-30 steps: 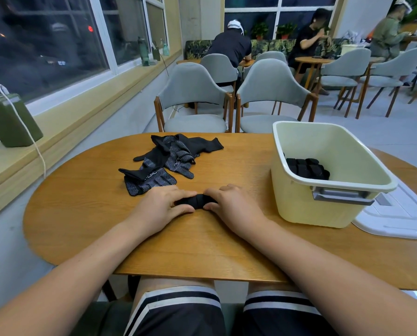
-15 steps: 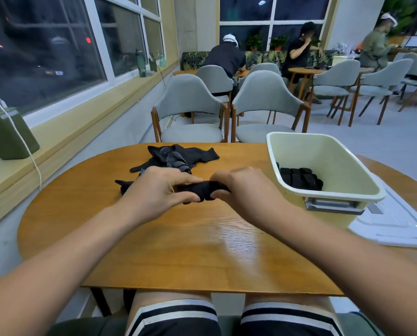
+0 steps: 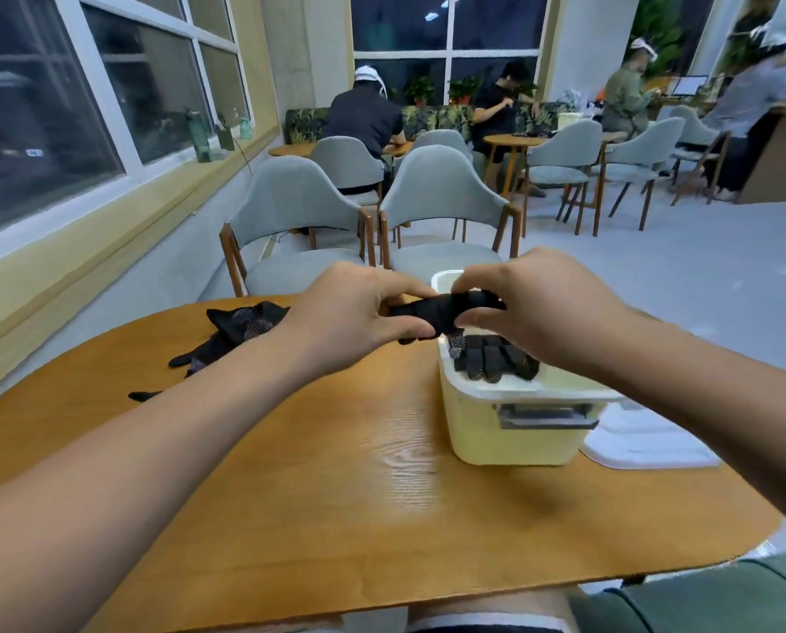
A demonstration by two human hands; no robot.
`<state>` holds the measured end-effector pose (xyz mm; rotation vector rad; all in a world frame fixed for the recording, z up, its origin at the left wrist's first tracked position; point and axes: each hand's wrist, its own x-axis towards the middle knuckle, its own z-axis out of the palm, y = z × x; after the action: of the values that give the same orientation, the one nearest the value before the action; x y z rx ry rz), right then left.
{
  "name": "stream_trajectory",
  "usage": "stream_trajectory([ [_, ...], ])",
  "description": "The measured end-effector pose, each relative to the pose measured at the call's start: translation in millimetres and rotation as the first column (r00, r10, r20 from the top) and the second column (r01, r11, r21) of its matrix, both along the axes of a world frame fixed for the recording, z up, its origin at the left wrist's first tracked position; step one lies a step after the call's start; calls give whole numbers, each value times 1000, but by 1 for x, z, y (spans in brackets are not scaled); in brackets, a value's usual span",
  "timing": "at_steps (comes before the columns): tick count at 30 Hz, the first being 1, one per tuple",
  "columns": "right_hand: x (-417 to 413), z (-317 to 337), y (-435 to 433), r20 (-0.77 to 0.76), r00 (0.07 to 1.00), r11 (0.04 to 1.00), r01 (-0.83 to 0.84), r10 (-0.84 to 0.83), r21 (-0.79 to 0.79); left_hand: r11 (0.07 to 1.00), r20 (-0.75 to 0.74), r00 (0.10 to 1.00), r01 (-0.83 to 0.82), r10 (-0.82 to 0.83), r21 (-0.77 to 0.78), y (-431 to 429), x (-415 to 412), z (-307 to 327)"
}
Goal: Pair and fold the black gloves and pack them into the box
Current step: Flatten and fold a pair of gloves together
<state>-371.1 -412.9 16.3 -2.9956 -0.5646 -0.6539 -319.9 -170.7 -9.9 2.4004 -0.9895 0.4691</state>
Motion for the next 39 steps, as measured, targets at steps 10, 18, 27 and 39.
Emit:
stream_trajectory([
  [10, 36, -19, -71, -193, 970, 989, 138, -146, -56, 945, -71, 997, 30, -8, 325, -92, 59, -10],
  [18, 65, -50, -88, -322, 935, 977, 86, -148, -197, 763, -68, 997, 19, 33, 646, -132, 87, -26],
  [27, 99, -65, -82, -457, 867, 937, 31, -198, -347, 581, -205, 970, 94, 129, 809, -168, 110, -40],
  [39, 122, -89, -73, -594, 769, 942, 32, -236, -334, 499, -244, 957, 136, 157, 856, -192, 120, -64],
])
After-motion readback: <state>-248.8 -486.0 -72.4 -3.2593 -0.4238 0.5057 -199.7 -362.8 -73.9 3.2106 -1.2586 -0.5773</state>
